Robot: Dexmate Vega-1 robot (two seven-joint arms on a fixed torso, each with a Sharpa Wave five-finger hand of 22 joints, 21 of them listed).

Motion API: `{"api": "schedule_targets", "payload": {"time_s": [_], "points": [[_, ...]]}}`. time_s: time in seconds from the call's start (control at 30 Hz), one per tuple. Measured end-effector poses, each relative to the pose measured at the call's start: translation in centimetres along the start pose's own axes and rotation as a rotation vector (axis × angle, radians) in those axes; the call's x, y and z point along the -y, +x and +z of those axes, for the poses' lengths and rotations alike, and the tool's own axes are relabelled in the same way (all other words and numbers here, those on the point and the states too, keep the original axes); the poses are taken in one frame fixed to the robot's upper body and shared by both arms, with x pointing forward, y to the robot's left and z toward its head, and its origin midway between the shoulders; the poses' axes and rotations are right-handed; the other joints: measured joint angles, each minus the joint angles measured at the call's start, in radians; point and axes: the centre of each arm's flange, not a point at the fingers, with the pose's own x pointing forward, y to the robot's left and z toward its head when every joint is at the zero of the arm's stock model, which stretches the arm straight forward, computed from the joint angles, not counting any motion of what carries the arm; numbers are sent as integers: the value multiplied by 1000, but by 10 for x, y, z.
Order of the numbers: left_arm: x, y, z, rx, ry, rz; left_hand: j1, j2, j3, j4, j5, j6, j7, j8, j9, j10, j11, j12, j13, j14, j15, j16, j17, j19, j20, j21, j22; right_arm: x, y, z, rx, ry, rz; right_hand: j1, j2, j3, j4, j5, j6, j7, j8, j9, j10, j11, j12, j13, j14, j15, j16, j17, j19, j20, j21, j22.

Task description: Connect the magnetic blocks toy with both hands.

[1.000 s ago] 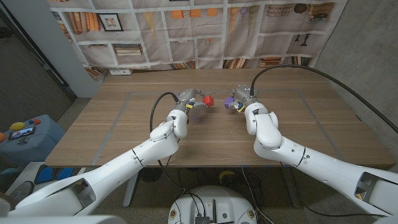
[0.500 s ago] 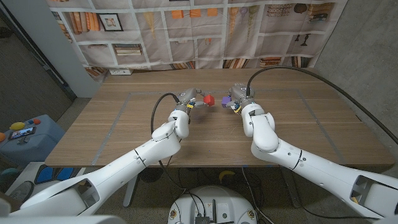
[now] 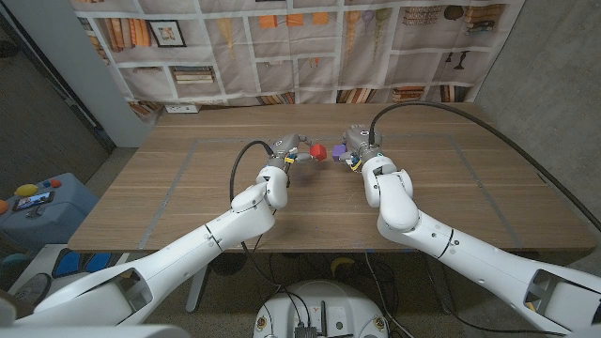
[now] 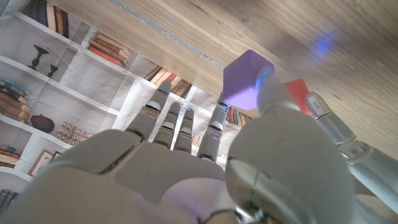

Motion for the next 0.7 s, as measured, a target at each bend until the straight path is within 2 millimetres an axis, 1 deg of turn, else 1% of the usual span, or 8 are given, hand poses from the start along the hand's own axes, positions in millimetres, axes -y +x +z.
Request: {"api": "schedule_targets", "payload": {"time_s": [0.47,0.63,0.7], "points": [[4,2,2,4,-1,-23,0,0,0,0,0,0,0,0,0,0,0,8,-5,0,0,0,-5,0,0,0,0,6,1,5,14,-14,-15,0,0,0,0,4,0,0,0,0,0,0,-7,0,0,0,0,5,0,0,0,0],[5,2,3,5,-1,-25,0,0,0,0,0,0,0,0,0,0,0,8,-5,0,0,0,-5,0,0,0,0,7,1,7,22,-17,-15,0,0,0,0,4,0,0,0,0,0,0,-7,0,0,0,0,5,-6,6,0,0],[5,2,3,5,-1,-26,0,0,0,0,0,0,0,0,0,0,0,8,-5,0,0,0,-5,0,0,0,0,7,1,8,25,-18,-15,0,0,-4,-4,4,0,0,0,0,0,0,-7,0,0,0,0,5,-6,6,0,0]]}}
